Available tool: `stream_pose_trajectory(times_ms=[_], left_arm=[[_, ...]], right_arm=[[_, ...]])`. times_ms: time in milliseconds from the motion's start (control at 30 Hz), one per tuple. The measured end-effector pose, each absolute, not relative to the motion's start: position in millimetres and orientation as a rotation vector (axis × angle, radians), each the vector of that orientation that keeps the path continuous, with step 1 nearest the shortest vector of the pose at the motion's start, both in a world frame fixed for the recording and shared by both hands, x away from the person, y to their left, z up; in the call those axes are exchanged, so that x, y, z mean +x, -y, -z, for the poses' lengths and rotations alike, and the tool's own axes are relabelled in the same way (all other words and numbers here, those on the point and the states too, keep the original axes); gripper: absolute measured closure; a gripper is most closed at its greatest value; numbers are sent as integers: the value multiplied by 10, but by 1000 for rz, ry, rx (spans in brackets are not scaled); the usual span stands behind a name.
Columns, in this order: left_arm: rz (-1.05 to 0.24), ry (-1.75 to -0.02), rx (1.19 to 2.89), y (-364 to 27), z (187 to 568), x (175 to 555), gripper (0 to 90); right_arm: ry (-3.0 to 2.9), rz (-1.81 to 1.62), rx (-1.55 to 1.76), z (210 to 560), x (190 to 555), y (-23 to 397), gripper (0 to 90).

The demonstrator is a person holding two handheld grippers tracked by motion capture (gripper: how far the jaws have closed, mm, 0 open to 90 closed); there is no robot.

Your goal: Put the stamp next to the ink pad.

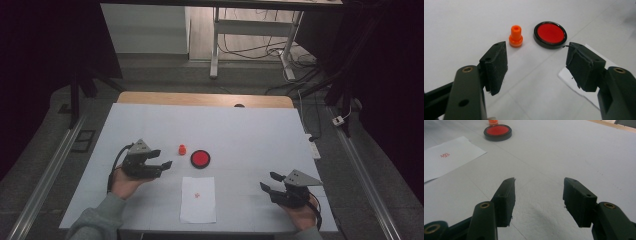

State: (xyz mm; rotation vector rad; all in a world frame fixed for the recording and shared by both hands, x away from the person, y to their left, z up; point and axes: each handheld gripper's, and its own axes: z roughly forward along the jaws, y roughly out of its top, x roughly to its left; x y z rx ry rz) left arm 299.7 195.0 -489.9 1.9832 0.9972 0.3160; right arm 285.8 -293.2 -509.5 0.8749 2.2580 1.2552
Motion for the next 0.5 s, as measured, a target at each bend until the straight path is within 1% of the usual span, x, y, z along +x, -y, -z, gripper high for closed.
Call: stream_pose_trajectory(times_ms=[300, 500], left_arm=[[-322, -995, 1953, -2218, 4959, 2586, 333], [-338, -983, 1989, -2265, 5013, 2462, 330]], right_arm=[[-2271, -1234, 868, 5100, 2880, 2943, 411], [-2269, -1217, 868, 5098, 2900, 2961, 410]])
